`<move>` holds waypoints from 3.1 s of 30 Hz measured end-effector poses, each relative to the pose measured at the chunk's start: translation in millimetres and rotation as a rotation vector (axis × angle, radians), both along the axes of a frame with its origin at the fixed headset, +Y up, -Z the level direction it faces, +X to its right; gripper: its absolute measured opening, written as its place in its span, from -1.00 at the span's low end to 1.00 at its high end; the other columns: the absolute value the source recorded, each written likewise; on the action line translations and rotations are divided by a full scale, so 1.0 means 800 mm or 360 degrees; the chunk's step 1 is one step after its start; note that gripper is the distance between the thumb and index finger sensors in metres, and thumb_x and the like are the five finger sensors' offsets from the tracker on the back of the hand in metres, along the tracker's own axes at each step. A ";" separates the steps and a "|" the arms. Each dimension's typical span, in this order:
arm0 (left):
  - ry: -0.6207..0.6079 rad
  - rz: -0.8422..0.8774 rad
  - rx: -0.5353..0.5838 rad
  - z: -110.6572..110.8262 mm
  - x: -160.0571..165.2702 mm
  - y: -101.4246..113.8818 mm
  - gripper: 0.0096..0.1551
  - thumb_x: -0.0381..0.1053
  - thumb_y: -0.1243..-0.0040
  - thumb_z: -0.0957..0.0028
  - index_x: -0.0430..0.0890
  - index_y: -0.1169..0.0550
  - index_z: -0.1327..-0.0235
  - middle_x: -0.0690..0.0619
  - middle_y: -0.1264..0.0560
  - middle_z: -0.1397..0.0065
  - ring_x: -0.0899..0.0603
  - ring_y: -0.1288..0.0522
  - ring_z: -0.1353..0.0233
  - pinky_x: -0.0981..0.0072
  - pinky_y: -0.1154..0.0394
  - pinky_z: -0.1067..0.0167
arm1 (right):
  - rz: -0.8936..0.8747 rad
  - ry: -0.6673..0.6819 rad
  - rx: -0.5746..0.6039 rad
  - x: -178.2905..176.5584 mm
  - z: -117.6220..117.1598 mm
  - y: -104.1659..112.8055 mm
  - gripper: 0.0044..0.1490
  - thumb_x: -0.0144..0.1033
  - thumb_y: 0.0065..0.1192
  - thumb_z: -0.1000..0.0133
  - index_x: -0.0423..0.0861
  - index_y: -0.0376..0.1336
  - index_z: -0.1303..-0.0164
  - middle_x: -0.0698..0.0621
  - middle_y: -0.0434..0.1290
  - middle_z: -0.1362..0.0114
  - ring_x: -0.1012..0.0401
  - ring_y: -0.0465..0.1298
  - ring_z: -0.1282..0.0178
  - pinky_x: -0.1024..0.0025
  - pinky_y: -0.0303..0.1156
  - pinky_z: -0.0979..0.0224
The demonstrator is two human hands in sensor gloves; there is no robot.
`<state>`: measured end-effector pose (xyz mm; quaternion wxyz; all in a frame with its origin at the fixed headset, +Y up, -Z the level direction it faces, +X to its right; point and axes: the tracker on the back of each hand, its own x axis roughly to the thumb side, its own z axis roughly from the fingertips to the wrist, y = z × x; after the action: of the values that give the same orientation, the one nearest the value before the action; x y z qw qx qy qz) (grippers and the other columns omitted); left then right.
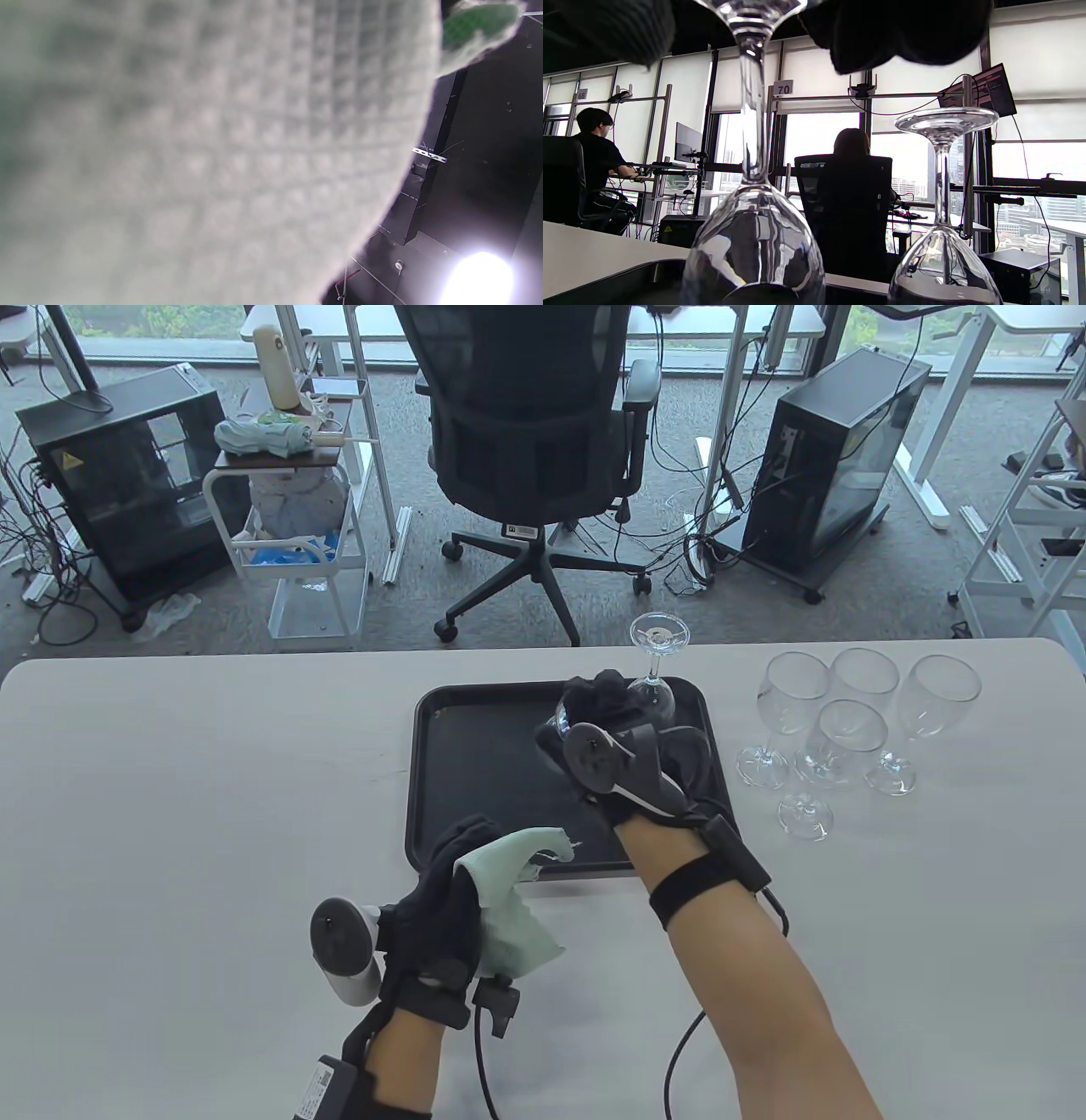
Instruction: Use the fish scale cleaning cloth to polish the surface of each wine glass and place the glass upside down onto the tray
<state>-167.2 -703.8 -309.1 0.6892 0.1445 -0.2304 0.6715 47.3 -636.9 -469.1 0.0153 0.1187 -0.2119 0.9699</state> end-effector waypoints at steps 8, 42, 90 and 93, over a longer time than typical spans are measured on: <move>-0.0003 0.0017 -0.0006 -0.001 -0.006 0.000 -0.40 0.35 0.02 -0.22 0.10 -0.43 -0.43 -0.03 -0.27 -0.63 -0.29 -0.32 -0.56 -0.39 -0.42 -0.36 | -0.0022 -0.0136 -0.0110 -0.020 -0.040 -0.010 -0.08 0.46 0.22 -0.11 0.14 -0.06 -0.43 -0.23 0.12 -0.54 -0.01 0.47 -0.13 0.22 0.55 -0.01; 0.0053 0.0096 0.0005 0.000 -0.006 0.000 -0.40 0.31 0.06 -0.22 0.07 -0.43 -0.44 0.01 -0.32 -0.62 -0.29 -0.32 -0.56 -0.40 -0.40 -0.37 | -0.1447 -0.0859 -0.0618 0.356 0.130 -0.157 0.12 0.42 0.28 -0.10 0.02 -0.10 -0.64 -0.22 0.02 -0.69 -0.23 0.21 -0.55 -0.17 0.32 -0.44; -0.0003 -0.0001 -0.0025 0.003 0.020 -0.005 -0.36 0.37 0.09 -0.19 0.14 -0.38 -0.49 -0.01 -0.17 -0.69 -0.29 -0.15 -0.65 -0.49 -0.21 -0.46 | -0.0057 0.0253 0.0229 0.096 0.218 -0.051 -0.38 -0.15 0.48 -0.08 0.18 0.32 -0.38 -0.02 0.56 -0.30 0.00 0.38 -0.50 -0.16 0.32 -0.45; 0.0024 -0.0123 -0.0101 0.004 0.030 -0.010 -0.28 0.43 0.04 -0.17 0.14 -0.32 -0.54 -0.03 -0.13 -0.71 -0.32 -0.13 -0.66 -0.49 -0.28 -0.42 | -0.0105 0.0272 0.0277 0.082 0.223 -0.045 -0.38 -0.16 0.49 -0.08 0.17 0.33 -0.38 -0.03 0.57 -0.29 0.00 0.40 -0.47 -0.08 0.39 -0.37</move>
<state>-143.2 -711.9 -306.0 0.7206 0.1187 -0.2092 0.6503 112.5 -672.8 -290.4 0.0550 0.1947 -0.2970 0.9332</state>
